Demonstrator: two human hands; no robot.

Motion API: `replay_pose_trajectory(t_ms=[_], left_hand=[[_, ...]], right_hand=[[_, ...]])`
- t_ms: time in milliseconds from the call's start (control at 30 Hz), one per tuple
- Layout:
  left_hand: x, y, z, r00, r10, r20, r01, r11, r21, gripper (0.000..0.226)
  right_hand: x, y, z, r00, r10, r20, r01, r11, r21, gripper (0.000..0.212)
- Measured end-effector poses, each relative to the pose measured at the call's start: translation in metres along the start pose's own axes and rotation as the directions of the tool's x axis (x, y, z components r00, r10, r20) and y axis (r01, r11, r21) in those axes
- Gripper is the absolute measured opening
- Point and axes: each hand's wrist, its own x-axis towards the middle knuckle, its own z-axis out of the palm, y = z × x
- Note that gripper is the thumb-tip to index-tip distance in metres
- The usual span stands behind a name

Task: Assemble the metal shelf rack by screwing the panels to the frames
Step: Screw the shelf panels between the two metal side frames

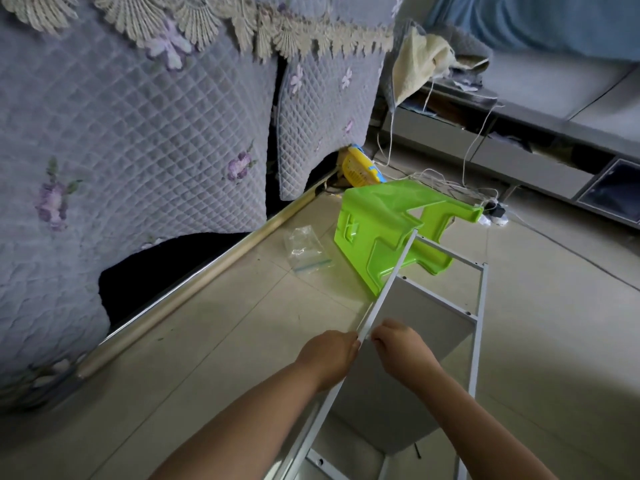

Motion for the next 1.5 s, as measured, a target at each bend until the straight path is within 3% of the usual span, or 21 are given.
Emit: replay_pose_trajectory(t_ms=[300, 600, 933, 1133, 1267, 1367, 1433, 1500], left_hand=[[0.0, 0.005, -0.004, 1.0, -0.02, 0.013, 0.019, 1.0, 0.019, 0.039], [-0.001, 0.008, -0.006, 1.0, -0.021, 0.017, 0.021, 1.0, 0.006, 0.039], [-0.005, 0.009, -0.005, 1.0, -0.009, -0.001, 0.009, 1.0, -0.027, 0.039], [-0.007, 0.008, -0.006, 0.999, -0.035, -0.009, 0.035, 0.998, -0.057, 0.04], [-0.008, 0.011, -0.009, 0.997, -0.027, -0.068, 0.028, 1.0, 0.015, 0.059], [-0.011, 0.02, -0.017, 0.966, 0.134, -0.223, -0.087, 0.974, 0.211, 0.075], [-0.005, 0.025, -0.012, 0.94, 0.282, -0.195, -0.203, 0.917, 0.345, 0.08], [0.0, 0.039, -0.007, 0.892, 0.434, -0.128, -0.353, 0.845, 0.401, 0.06]], right_hand=[[0.003, -0.01, -0.001, 0.998, 0.061, 0.011, -0.061, 0.997, 0.039, 0.023], [-0.003, -0.005, 0.012, 0.979, 0.143, -0.147, -0.111, 0.972, 0.207, 0.016], [-0.005, 0.0, 0.02, 0.949, 0.143, -0.281, -0.054, 0.952, 0.302, 0.014], [-0.016, 0.006, 0.016, 0.953, 0.254, -0.164, -0.171, 0.899, 0.403, 0.033], [-0.033, 0.022, 0.003, 0.954, 0.283, -0.099, -0.215, 0.875, 0.435, 0.039], [-0.056, 0.044, -0.008, 0.871, 0.431, -0.236, -0.252, 0.804, 0.539, 0.023], [-0.079, 0.061, -0.012, 0.739, 0.59, -0.323, -0.266, 0.698, 0.665, 0.018], [-0.103, 0.08, -0.006, 0.633, 0.702, -0.327, -0.298, 0.61, 0.734, 0.017]])
